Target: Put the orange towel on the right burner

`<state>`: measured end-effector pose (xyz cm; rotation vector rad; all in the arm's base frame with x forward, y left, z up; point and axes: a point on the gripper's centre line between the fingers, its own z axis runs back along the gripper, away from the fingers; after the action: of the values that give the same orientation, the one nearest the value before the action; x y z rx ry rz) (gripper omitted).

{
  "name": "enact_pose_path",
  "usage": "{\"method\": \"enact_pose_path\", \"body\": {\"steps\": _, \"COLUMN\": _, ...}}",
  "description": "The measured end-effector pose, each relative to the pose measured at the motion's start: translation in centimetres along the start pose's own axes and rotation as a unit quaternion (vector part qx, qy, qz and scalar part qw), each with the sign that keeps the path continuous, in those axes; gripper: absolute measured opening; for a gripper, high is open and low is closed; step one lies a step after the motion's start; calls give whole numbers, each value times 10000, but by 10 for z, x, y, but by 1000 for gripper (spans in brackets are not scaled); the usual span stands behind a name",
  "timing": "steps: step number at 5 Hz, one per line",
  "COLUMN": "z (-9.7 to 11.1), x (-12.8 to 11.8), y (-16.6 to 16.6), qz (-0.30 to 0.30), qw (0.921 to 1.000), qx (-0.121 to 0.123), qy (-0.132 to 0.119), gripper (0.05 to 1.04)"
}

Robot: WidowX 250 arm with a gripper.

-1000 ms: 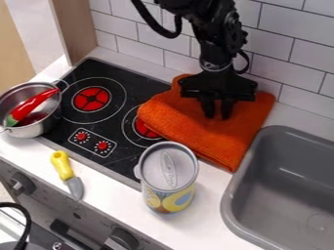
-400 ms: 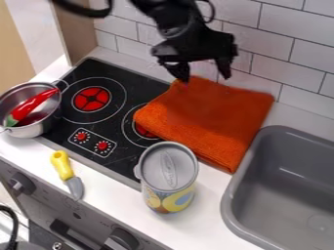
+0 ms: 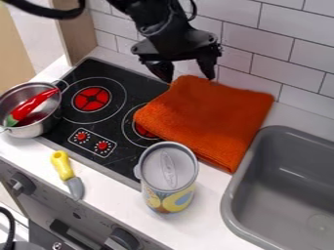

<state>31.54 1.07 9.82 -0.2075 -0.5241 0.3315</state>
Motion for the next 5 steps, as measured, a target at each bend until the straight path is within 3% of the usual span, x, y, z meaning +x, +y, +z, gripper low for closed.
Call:
{"method": "enact_pose_path", "body": {"steps": 3, "z": 15, "x": 5, "y": 88, "qz": 49, "qw": 9977, "qx": 577, "qy": 351, "gripper": 999}}
{"method": "enact_pose_path", "body": {"steps": 4, "z": 15, "x": -13, "y": 92, "qz": -240, "qw": 9958, "qx": 471, "qy": 750, "gripper": 999}}
{"method": "enact_pose_path", "body": {"steps": 5, "z": 23, "x": -30, "y": 87, "qz": -457, "qw": 9932, "qx": 481, "qy": 958, "gripper": 999}}
